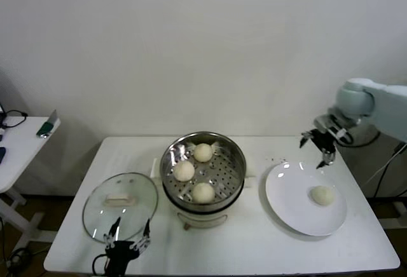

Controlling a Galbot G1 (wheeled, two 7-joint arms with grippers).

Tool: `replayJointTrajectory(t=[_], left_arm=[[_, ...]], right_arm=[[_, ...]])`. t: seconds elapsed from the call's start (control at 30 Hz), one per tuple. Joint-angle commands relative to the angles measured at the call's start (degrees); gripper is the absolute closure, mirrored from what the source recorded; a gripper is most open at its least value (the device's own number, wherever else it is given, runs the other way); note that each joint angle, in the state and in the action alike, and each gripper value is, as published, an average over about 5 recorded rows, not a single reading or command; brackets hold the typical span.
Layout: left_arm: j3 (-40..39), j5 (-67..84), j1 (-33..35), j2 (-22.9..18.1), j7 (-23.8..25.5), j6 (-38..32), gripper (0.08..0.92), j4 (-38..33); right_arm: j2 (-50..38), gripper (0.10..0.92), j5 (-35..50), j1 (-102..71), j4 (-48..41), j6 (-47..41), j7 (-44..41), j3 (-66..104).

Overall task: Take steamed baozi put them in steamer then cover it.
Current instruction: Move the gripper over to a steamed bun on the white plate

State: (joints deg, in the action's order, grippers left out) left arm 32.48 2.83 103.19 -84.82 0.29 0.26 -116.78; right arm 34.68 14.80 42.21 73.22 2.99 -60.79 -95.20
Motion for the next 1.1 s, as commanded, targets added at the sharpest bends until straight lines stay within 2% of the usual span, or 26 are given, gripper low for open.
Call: replayJointTrajectory(t=[0.03,0.43,1.1], left_arm=[[0.01,-0.05,0.22,-0.15,-0.08,-0.12,0.177,0.39],[-0.27,-0.38,0.57,-0.20,-0.10,-0.20,0.177,0.60],[-0.24,-0.27,0.64,-0.05,-0.10,-0.02,0.177,0.51]], right_arm=[[-10.40,0.203,-7.07,-22.44,-3.71,-5.39,1.50,16.04],[-6.70,0.203,-11.42,-35.96,-7.81,-8.03,5.87,30.84],[-2.27,0.207,-12.23,-37.78,-10.04,-9.53,6.88,32.30]])
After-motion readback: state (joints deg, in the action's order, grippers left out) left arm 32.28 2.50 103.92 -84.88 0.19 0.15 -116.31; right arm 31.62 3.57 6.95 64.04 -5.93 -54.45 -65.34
